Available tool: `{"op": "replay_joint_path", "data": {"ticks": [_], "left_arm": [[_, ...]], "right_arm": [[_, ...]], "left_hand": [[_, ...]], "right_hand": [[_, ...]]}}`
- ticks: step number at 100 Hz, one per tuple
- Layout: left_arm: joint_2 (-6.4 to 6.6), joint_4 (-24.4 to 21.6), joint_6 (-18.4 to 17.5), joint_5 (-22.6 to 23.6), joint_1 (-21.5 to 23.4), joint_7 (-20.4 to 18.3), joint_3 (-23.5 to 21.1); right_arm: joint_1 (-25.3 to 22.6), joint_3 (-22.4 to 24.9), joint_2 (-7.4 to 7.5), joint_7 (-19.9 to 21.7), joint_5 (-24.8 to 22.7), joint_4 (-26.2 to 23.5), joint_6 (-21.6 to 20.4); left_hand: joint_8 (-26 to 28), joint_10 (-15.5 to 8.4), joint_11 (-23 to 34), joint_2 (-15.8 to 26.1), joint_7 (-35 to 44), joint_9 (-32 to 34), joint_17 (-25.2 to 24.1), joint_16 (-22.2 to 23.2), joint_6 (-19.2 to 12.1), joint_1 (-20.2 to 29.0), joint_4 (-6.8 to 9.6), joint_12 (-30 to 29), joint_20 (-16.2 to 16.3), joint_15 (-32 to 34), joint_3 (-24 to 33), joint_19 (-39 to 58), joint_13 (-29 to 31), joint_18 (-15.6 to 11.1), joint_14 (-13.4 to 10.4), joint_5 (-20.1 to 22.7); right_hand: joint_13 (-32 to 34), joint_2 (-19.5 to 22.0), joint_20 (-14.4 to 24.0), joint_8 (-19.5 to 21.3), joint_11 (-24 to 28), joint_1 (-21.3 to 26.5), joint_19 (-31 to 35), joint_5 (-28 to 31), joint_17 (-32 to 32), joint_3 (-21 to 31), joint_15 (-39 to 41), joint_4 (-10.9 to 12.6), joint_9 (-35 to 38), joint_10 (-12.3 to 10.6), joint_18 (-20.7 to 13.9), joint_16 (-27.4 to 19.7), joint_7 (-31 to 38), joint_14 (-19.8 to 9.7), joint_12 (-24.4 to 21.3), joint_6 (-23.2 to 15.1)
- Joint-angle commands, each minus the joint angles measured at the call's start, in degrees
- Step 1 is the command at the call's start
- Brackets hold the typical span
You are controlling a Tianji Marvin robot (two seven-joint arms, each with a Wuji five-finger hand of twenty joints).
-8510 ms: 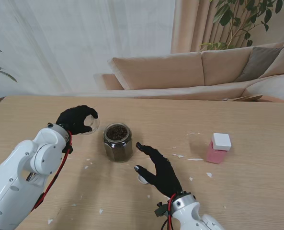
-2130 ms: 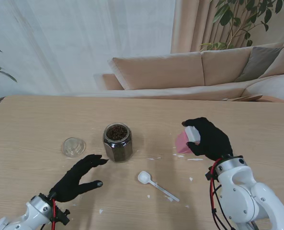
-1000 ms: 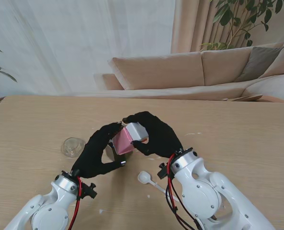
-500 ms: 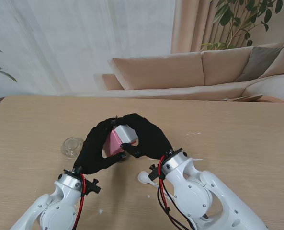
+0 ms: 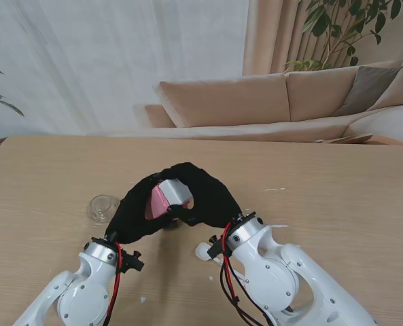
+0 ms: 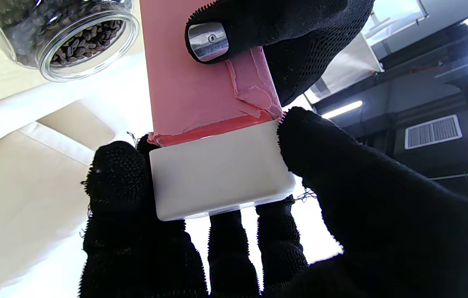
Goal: Portion coffee beans from the glass jar into the coffee jar
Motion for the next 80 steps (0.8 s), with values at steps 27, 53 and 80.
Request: {"op": "replay_joint_path", "data": {"ticks": [27,53,80], "left_arm": [[-0.6,1.1,-1.96,-1.19,-0.6,0.22,0.83],[-0.78,1.45,-3.39,-2.07,-0.68,0.71,0.49],[-0.75,1.55,-4.23,-1.94,-0.55,0.69,-0.26]], "right_arm": [[-0.34,-0.35,-0.3,1.09,0.02,-0.33,0.05],[-2.01,1.02,0.97,5.54,-3.01,-3.57,1.96],[-4.27,2.44,1.04,4.59,-5.93,-5.79,3.89]], "left_hand": [[0.49,2.67,8.1,5.96,15.13,17.82,3.52,3.47,-2.17,12.76,0.29,1.34,0.34,22.03,0.9,36.57,11.7,3.33,5.17,13.35],[-0.21,3.45,2.62,6.43,20.16,27.67,5.38,3.52,-4.1,24.53,-0.73,11.6,-4.18,25.81,-9.15,45.02,15.79,5.41,6.96,19.02],[-0.56,3.76,0.43,7.12,21.83,30.75,6.25,3.73,-4.22,27.63,0.26,14.06,-4.71,26.74,-12.04,45.94,17.15,5.93,7.5,20.42]], "right_hand": [[0.72,5.55,1.39,-0.03,2.92,5.24,-0.15,0.57,-2.08,6.61,2.56,4.43,2.21,0.89,-3.37,1.03,-0.64,-7.19,1.6,1.69],[-10.89,8.39,13.03,-1.99,-6.78,-8.23,0.57,-6.86,-17.31,-13.55,-2.1,4.1,-4.95,-2.91,3.86,2.73,-9.63,-1.93,-0.14,-2.56],[-12.6,12.51,16.15,-1.25,-11.3,-12.13,0.61,-13.92,-19.54,-23.85,-3.85,4.25,-11.37,-3.5,4.2,3.69,-15.31,-1.46,-2.45,-5.98]]}}
